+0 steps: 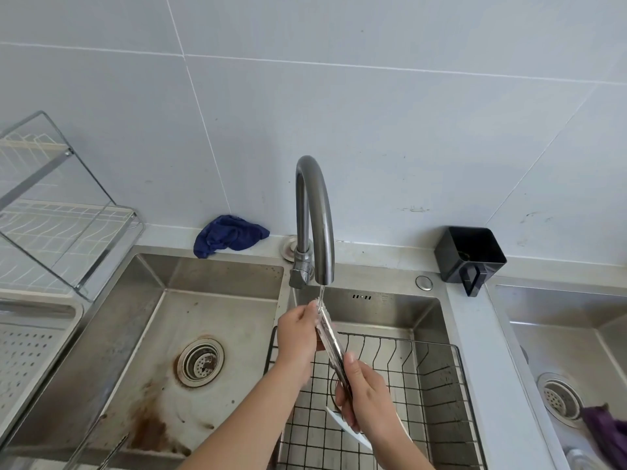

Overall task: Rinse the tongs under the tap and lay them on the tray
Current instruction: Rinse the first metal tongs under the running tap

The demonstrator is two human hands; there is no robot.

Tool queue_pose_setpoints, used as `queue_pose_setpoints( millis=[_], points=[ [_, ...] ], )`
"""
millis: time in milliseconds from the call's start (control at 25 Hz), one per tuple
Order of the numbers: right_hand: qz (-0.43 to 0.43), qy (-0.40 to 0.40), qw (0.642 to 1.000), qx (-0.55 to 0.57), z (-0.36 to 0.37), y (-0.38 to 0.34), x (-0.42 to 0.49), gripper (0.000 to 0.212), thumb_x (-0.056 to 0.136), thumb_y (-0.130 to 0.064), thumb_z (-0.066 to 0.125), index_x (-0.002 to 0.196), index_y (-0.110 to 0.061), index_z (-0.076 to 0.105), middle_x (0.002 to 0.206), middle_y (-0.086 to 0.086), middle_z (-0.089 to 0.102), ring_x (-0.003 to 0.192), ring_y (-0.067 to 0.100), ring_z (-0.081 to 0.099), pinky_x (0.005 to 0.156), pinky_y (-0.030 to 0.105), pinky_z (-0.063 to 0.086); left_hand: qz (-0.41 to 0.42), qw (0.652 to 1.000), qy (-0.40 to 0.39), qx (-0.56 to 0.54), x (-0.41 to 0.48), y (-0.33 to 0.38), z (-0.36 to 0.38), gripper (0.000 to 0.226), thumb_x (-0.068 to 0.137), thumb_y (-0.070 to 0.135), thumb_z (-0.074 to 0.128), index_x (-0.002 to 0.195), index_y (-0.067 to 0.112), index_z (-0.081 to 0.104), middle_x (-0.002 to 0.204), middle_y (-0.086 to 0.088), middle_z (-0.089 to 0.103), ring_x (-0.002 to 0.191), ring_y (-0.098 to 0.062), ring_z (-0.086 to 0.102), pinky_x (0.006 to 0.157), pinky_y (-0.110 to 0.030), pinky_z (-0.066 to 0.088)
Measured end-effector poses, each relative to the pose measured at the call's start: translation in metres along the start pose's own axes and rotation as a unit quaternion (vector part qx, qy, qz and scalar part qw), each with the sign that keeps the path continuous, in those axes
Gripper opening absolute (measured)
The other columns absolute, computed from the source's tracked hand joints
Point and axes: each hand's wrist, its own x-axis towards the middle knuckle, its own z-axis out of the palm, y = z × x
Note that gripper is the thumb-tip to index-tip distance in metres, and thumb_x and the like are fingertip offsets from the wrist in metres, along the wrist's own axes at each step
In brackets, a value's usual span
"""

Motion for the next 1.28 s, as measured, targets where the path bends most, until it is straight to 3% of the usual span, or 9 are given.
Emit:
queue_pose_setpoints(
  millis=[160, 240, 320, 440, 640, 840, 960, 1120, 1280],
  points=[
    [-0.002, 0.002, 1.0, 0.012, -0.003, 0.003, 0.0, 0.058, 0.095, -0.062, 0.045, 0.072, -0.01, 0.056, 0.051, 0.002, 0.058, 0.037, 0.018, 0.043, 0.039, 0.024, 0.034, 0.005, 0.999, -0.045, -0.024, -0.006, -0.003, -0.005, 0.028, 0.1, 0.002, 0.051, 0.088, 0.015, 0.072, 0.083, -0.023, 0.074, 0.075, -0.041, 0.074, 0.063, -0.041, 0.062],
    [-0.014, -0.001, 1.0, 0.01, -0.003, 0.003, 0.001, 0.058, 0.092, -0.064, 0.048, 0.069, -0.01, 0.055, 0.049, 0.0, 0.056, 0.037, 0.017, 0.043, 0.039, 0.023, 0.034, 0.007, 0.998, -0.04, -0.045, -0.005, -0.003, -0.005, 0.026, 0.101, 0.002, 0.05, 0.101, 0.02, 0.068, 0.08, -0.019, 0.072, 0.065, -0.033, 0.072, 0.056, -0.034, 0.059],
    [-0.024, -0.005, 1.0, 0.011, 0.0, 0.001, 0.001, 0.056, 0.089, -0.065, 0.05, 0.067, -0.014, 0.055, 0.05, 0.0, 0.054, 0.037, 0.016, 0.043, 0.039, 0.022, 0.034, 0.005, 0.998, -0.015, -0.058, 0.0, -0.001, -0.002, 0.022, 0.103, 0.006, 0.046, 0.101, 0.015, 0.066, 0.069, -0.017, 0.068, 0.057, -0.032, 0.068, 0.051, -0.032, 0.056],
    [-0.023, -0.01, 1.0, 0.017, 0.002, 0.0, 0.002, 0.045, 0.087, -0.066, 0.053, 0.063, -0.029, 0.058, 0.056, 0.002, 0.054, 0.04, 0.017, 0.042, 0.04, 0.023, 0.034, -0.009, 0.998, -0.001, -0.069, 0.007, 0.002, 0.001, 0.024, 0.103, 0.008, 0.046, 0.088, 0.006, 0.065, 0.06, -0.017, 0.065, 0.052, -0.033, 0.065, 0.048, -0.032, 0.054],
    [-0.034, 0.022, 0.999, -0.004, -0.001, 0.005, 0.004, 0.041, 0.085, -0.073, 0.059, 0.08, -0.034, 0.069, 0.059, -0.003, 0.055, 0.048, 0.013, 0.045, 0.044, 0.024, 0.037, -0.032, 0.994, -0.053, -0.088, 0.009, -0.007, -0.001, 0.03, 0.097, -0.005, 0.046, 0.111, 0.012, 0.066, 0.086, -0.021, 0.076, 0.073, -0.038, 0.073, 0.067, -0.04, 0.06],
    [-0.075, 0.051, 0.995, -0.031, 0.004, 0.011, 0.002, 0.049, 0.076, -0.08, 0.059, 0.09, -0.033, 0.068, 0.057, -0.007, 0.047, 0.054, 0.016, 0.042, 0.056, 0.033, 0.035, -0.036, 0.987, -0.048, -0.148, 0.006, -0.011, 0.0, 0.011, 0.1, 0.016, 0.059, 0.104, 0.008, 0.067, 0.075, -0.02, 0.072, 0.07, -0.039, 0.072, 0.063, -0.04, 0.06],
    [-0.085, 0.04, 0.995, -0.039, 0.004, 0.013, -0.005, 0.053, 0.072, -0.086, 0.059, 0.091, -0.037, 0.067, 0.056, -0.009, 0.046, 0.051, 0.013, 0.04, 0.053, 0.03, 0.034, -0.059, 0.984, -0.044, -0.161, 0.004, -0.012, -0.005, 0.026, 0.098, 0.028, 0.063, 0.095, 0.002, 0.064, 0.072, -0.022, 0.071, 0.067, -0.041, 0.072, 0.058, -0.039, 0.059],
    [-0.077, 0.031, 0.996, -0.04, 0.004, 0.015, -0.011, 0.043, 0.076, -0.08, 0.061, 0.089, -0.039, 0.066, 0.056, -0.01, 0.047, 0.051, 0.01, 0.039, 0.052, 0.028, 0.035, -0.063, 0.981, -0.073, -0.166, 0.001, -0.019, -0.015, 0.02, 0.099, 0.01, 0.06, 0.113, -0.004, 0.062, 0.085, -0.022, 0.075, 0.075, -0.039, 0.074, 0.065, -0.041, 0.061],
    [-0.061, 0.026, 0.998, -0.018, 0.003, 0.015, -0.01, 0.042, 0.075, -0.076, 0.064, 0.084, -0.035, 0.066, 0.054, -0.01, 0.045, 0.048, 0.009, 0.037, 0.05, 0.027, 0.033, -0.053, 0.979, -0.088, -0.177, -0.003, -0.024, -0.015, 0.024, 0.1, -0.001, 0.052, 0.119, 0.008, 0.062, 0.084, -0.018, 0.074, 0.074, -0.036, 0.072, 0.069, -0.044, 0.061]
  ],
)
